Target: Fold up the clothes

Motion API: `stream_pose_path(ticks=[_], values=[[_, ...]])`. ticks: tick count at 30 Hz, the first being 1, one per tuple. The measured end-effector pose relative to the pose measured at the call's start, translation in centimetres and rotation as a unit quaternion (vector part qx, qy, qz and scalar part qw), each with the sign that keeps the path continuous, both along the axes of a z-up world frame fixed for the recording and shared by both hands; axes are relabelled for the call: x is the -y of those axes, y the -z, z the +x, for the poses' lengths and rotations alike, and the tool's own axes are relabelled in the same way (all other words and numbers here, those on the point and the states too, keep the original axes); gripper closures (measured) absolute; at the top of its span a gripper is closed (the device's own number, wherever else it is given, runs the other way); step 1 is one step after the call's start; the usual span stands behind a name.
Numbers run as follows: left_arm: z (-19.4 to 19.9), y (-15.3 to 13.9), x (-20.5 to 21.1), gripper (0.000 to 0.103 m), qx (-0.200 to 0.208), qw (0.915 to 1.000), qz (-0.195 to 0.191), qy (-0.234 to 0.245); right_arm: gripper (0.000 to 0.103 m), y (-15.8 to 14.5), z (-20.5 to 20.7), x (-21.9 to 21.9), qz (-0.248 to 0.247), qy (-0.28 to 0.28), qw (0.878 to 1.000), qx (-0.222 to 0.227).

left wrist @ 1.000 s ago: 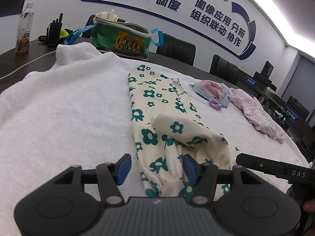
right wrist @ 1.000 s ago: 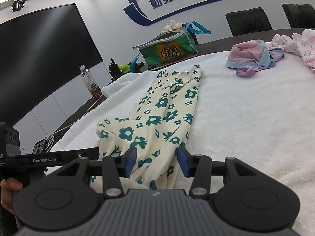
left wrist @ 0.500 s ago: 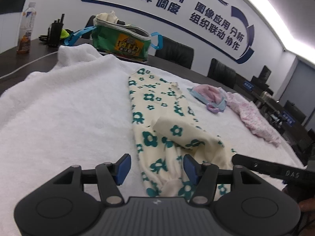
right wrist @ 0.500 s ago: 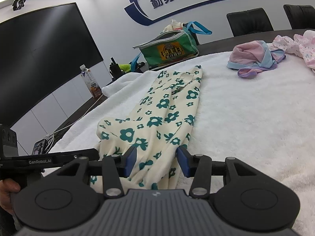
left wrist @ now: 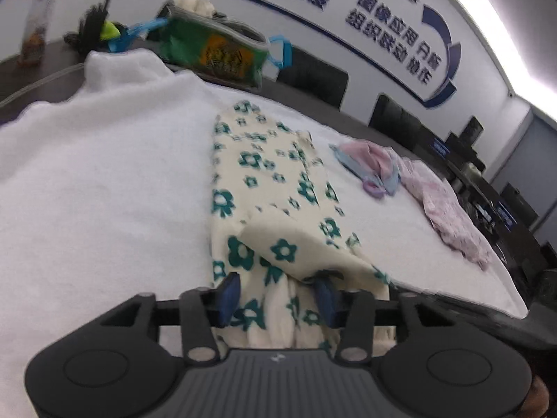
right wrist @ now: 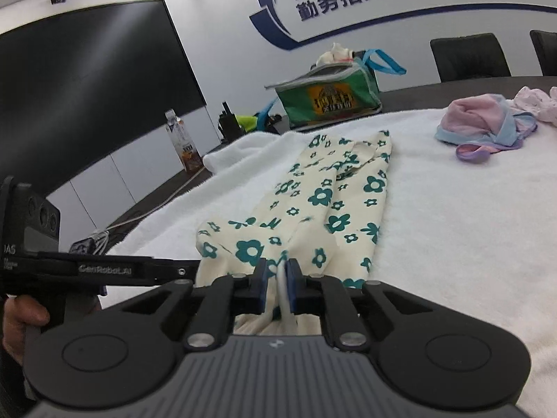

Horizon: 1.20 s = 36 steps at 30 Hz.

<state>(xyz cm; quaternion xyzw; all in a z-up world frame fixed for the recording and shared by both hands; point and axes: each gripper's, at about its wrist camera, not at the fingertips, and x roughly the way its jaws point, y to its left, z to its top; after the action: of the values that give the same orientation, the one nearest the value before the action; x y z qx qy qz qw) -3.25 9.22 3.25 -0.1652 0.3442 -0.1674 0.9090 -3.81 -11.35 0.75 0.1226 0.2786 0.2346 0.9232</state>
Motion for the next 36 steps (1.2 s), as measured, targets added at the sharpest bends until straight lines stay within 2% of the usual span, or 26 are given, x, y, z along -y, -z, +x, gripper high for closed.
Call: stream_pose_path(ticks=[1,2,3,4,5,7,8,10,11,12,13,15,16,17,18,20,22,23,26,28,30,33,36], values=[[-0.4,-0.2,-0.2,0.045,0.012,0.9999,-0.001,-0.001,0.091,0.4,0.5,-0.3,-0.007,0.001,1.000,-0.012],[-0.6,-0.3,-0.3,0.033,0.017,0.9998,0.000,-0.007,0.089,0.7,0.8,-0.4,-0.012,-0.001,1.000,-0.022],[-0.5,-0.3,-0.4,0.027,0.017,0.9997,0.007,-0.016,0.088,0.9,0.8,-0.5,-0.015,-0.005,1.000,-0.024],[-0.3,-0.3,-0.5,0.027,0.016,0.9995,0.014,-0.024,0.082,1.0,0.7,-0.5,-0.015,-0.006,1.000,-0.022],[0.1,-0.2,-0.6,0.027,0.009,0.9993,0.018,-0.030,0.067,0.8,0.5,-0.2,-0.010,-0.004,1.000,-0.015],[1.1,0.2,-0.8,0.028,-0.004,0.9996,0.006,-0.029,0.045,0.3,0.1,0.4,0.007,0.005,1.000,-0.003],[1.5,0.3,-0.8,0.029,-0.010,0.9996,0.000,-0.028,0.044,0.0,0.0,0.7,0.016,0.009,1.000,0.002],[1.9,0.3,-0.6,0.040,-0.017,0.9996,-0.016,-0.016,0.043,-0.2,-0.1,0.8,0.019,0.007,1.000,0.005],[2.0,0.4,-0.4,0.051,-0.016,0.9997,-0.017,-0.010,0.043,-0.2,0.0,0.7,0.016,0.005,1.000,0.003],[2.0,0.4,-0.1,0.061,-0.014,0.9997,-0.018,-0.005,0.043,0.0,0.2,0.5,0.009,0.005,1.000,-0.004],[2.0,0.3,0.1,0.065,-0.010,0.9999,-0.014,-0.002,0.044,0.3,0.5,0.2,0.004,0.004,1.000,-0.011],[1.9,0.0,0.5,0.083,0.002,0.9999,-0.012,0.006,0.057,0.8,1.0,-0.3,0.003,-0.002,1.000,-0.022],[1.6,-0.2,0.5,0.084,0.012,0.9998,-0.012,0.008,0.073,1.0,1.2,-0.5,0.002,-0.004,1.000,-0.023],[1.5,-0.3,0.6,0.084,0.018,0.9997,-0.011,0.009,0.082,0.9,1.1,-0.8,0.001,-0.006,1.000,-0.015],[1.6,-0.2,0.7,0.084,0.015,0.9998,-0.007,0.009,0.084,0.7,0.8,-1.1,-0.002,-0.011,1.000,-0.001],[2.1,0.5,0.8,0.079,-0.001,1.0000,-0.001,0.003,0.085,0.4,0.6,-1.6,-0.013,-0.015,1.000,0.016],[2.4,1.1,0.8,0.075,-0.010,0.9999,0.004,0.001,0.084,0.7,1.2,-1.8,-0.023,-0.010,1.000,-0.002],[2.2,1.1,0.9,0.074,-0.005,0.9999,0.008,0.003,0.079,1.1,1.6,-1.8,-0.025,-0.006,1.000,-0.017],[1.5,0.8,0.4,0.052,-0.003,0.9998,0.017,0.007,0.064,1.1,1.6,-1.3,-0.022,0.003,1.000,-0.018],[0.3,0.3,-0.6,0.043,0.006,0.9998,0.013,0.016,0.060,0.4,0.8,-0.9,-0.020,0.007,1.000,0.004],[-1.4,-0.3,-1.9,0.032,0.034,0.9988,0.009,0.034,0.057,-0.7,-0.1,0.0,-0.015,0.016,0.999,0.024],[-3.3,-0.4,-2.5,0.031,0.045,0.9959,0.024,0.075,0.052,-1.9,-1.8,1.7,-0.018,0.019,0.999,0.036],[-4.4,0.2,-2.0,0.032,0.033,0.9938,0.032,0.101,0.051,-1.6,-3.3,3.0,-0.013,-0.002,1.000,0.015]])
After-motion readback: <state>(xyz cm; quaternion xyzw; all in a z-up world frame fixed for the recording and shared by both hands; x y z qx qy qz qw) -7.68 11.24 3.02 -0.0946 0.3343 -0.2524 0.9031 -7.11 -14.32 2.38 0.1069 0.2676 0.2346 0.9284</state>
